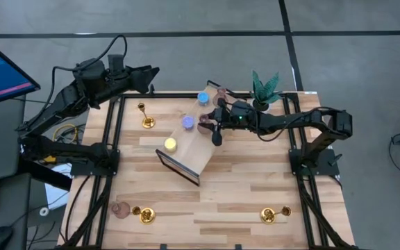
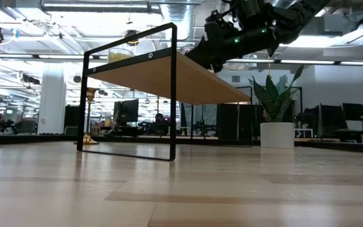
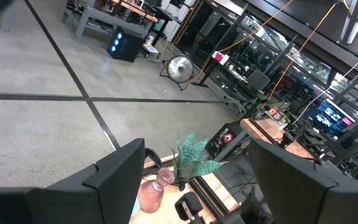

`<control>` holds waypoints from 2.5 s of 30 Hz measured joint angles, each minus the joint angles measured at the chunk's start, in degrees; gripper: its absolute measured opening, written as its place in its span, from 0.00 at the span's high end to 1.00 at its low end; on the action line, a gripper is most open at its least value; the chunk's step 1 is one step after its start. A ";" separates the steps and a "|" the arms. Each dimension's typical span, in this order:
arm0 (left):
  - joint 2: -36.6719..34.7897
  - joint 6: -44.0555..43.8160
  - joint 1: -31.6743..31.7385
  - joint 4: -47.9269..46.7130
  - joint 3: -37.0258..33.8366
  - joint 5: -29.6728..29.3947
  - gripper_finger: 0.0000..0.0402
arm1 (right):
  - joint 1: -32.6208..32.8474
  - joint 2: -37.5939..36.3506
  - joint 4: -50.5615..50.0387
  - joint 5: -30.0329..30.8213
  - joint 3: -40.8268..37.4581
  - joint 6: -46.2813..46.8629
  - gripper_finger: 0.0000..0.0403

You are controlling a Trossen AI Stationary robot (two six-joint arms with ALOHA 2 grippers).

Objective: Pick & Place candle stick holders
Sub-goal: Put the top glass candle holder on the shelf, then put the glass candle holder on the shelf

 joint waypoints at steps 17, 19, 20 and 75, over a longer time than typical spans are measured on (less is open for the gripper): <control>0.00 0.42 -0.01 -0.01 0.00 -0.01 0.28 | -1.25 0.07 -0.35 -0.47 -0.07 0.32 0.70; 0.00 0.44 0.00 -0.01 0.00 -0.01 0.28 | -1.25 0.07 -0.37 -0.47 -0.07 0.32 0.70; 0.00 0.44 -0.02 -0.01 0.00 -0.01 0.28 | -1.25 0.07 -0.39 -0.47 -0.07 0.32 0.69; 2.85 -56.34 -43.93 -59.52 -14.32 23.19 0.28 | 7.55 -27.01 -54.84 12.18 13.97 4.35 0.21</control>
